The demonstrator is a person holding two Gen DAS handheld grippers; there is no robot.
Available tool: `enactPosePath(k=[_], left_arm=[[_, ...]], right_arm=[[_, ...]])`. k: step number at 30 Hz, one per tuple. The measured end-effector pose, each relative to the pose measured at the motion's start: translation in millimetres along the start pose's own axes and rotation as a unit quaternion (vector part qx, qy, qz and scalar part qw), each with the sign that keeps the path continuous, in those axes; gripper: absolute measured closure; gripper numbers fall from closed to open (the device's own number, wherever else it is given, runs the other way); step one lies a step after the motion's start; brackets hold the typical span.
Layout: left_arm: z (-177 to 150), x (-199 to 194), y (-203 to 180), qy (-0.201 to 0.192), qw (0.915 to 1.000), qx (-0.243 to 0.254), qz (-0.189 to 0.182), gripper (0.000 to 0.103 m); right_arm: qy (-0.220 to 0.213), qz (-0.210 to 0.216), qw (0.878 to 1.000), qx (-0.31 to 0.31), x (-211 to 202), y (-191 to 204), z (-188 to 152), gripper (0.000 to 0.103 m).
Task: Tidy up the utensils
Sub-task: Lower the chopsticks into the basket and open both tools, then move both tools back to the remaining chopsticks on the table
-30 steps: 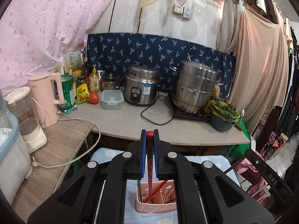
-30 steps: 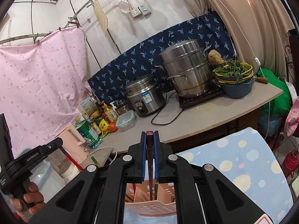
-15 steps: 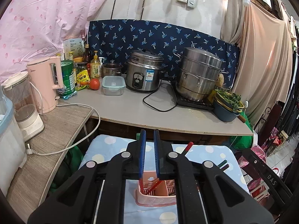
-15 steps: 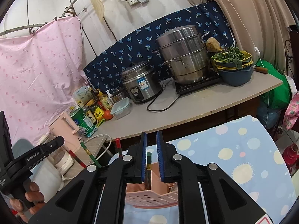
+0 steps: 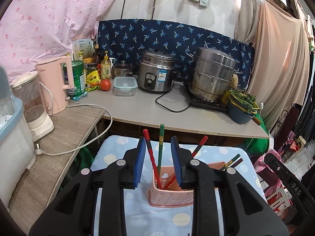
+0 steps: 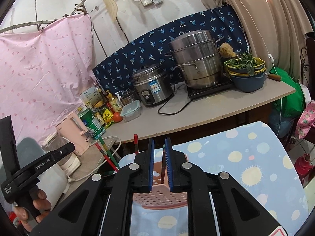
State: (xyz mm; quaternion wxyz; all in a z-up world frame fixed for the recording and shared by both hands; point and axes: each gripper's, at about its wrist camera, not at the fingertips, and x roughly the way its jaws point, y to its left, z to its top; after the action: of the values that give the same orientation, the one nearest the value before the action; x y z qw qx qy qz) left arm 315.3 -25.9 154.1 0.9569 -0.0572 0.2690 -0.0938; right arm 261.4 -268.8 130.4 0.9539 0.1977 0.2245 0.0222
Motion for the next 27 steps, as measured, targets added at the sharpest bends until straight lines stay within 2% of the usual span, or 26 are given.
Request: enactPosePath(k=[4,10,18,27], left_arm=[[-12.0,-10.3,3.1,0.005,1.0000,0.000,0.002,0.071],[-42.5,-26.5,5.3,0.025,0.9996,0.008,0.006,0.070],[-95.7,-47.2,5.1,0.060,0.9980,0.019,0.007,0.068],[-163.3,-63.6,13.9,0.120,0.9926,0.014,0.011,0.066]], right_arm=[[0.012,0.000,1.000,-0.005,-12.6,2.9,-15.0,0.089],[0.035,-0.003,0.999,-0.006,-30.3,2.4,-43.9,0.089],[0.080,-0.016,0.996,-0.030,-59.1,3.5,-103.7,0.089],[0.151,-0.045,0.986,-0.064,-82.2,-0.5,-178.7,0.089]])
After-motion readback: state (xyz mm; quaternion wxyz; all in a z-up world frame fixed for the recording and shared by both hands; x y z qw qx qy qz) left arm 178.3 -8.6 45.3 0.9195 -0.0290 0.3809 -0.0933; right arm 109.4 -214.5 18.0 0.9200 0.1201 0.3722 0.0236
